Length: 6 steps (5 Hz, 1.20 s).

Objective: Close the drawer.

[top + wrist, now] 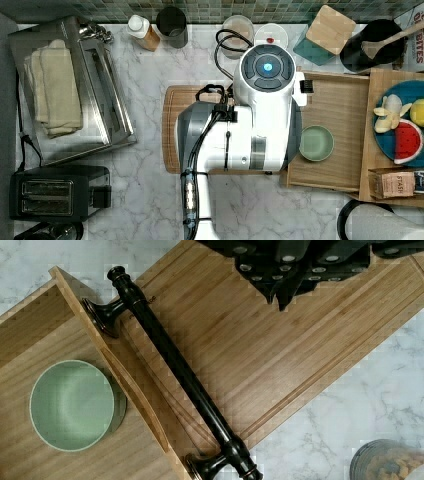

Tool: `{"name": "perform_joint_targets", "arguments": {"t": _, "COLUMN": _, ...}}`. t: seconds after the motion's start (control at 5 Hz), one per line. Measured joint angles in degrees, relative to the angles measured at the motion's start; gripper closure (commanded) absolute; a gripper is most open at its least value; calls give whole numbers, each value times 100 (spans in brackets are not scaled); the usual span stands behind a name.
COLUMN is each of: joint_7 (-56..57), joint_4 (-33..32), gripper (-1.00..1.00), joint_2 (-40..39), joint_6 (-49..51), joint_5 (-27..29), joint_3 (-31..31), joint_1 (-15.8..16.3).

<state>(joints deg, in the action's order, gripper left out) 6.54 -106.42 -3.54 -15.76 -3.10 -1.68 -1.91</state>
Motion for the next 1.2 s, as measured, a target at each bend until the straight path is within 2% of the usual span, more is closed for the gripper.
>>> {"name": "perform_joint_targets", "arguments": {"t": 0.4, "joint_7": 0, "joint_4": -39, "gripper": 100, "joint_2": -83, "joint_6": -76, "joint_5": -38, "joint_3": -2, "joint_1": -1}}
{"name": "perform_joint_targets", "arguments": {"t": 0.6, "joint_7": 435, "joint_4": -67, "gripper": 100, "joint_2": -82, "joint_6": -119, "joint_5": -38, "joint_3": 4, "joint_1": -12}}
{"name": "perform_joint_targets", "arguments": {"t": 1.0, "joint_7": 1158, "joint_4": -168, "gripper": 100, "joint_2": -347, "joint_6": -1171, "joint_5": -216, "joint_3": 4, "joint_1": 11}}
{"name": "perform_joint_targets", "arguments": {"t": 1.2, "joint_7": 1511, "joint_4": 28, "gripper": 100, "joint_2": -761, "joint_6": -614, "joint_5": -228, "joint_3": 4, "joint_1": 10}}
